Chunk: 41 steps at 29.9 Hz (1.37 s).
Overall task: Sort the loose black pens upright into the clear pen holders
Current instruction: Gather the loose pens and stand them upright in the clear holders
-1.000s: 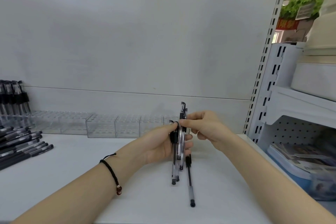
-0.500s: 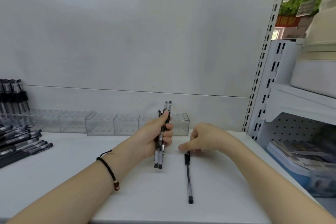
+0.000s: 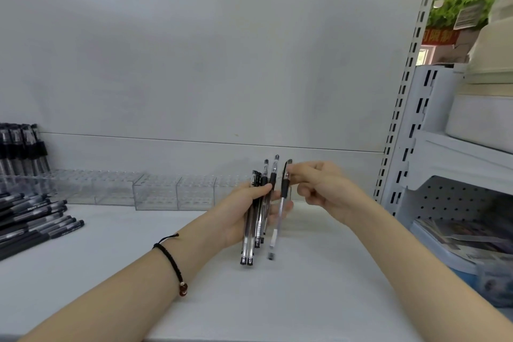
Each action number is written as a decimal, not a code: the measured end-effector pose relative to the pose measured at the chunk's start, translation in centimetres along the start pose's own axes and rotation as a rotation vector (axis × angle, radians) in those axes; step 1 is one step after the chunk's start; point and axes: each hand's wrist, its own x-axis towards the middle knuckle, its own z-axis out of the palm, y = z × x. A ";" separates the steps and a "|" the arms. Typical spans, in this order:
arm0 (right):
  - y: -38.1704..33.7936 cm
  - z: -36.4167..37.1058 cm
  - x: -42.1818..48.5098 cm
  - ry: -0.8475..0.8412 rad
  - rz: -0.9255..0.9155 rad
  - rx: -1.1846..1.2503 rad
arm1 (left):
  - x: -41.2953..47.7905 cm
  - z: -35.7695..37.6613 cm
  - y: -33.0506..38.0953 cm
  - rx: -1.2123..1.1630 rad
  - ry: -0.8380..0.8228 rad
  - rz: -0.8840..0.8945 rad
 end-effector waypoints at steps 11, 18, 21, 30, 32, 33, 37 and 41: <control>-0.1 0.5 0.0 0.182 -0.333 -0.042 | 0.3 0.6 -0.8 0.294 -0.068 0.251; -0.3 0.5 0.1 0.110 -0.508 -0.072 | 0.3 0.8 -0.9 0.438 0.010 0.617; 1.1 0.3 0.5 0.112 -0.500 -0.380 | 0.7 -0.1 -1.6 0.457 0.053 0.527; 3.7 0.1 0.7 0.021 -0.517 -1.204 | 0.0 -1.8 0.0 0.771 0.224 0.523; 3.7 1.0 0.9 -0.023 -0.546 -1.284 | -0.9 -3.0 1.8 0.900 0.244 0.541; 3.4 1.6 0.9 -0.038 -0.556 -1.315 | -1.5 -3.9 2.7 0.955 0.239 0.537; 1.8 5.3 0.6 -0.040 -0.609 -1.316 | -5.0 -8.5 6.1 1.097 0.263 0.511; -0.1 11.7 1.0 -0.018 -0.637 -1.263 | -8.4 -14.7 9.5 1.168 0.367 0.490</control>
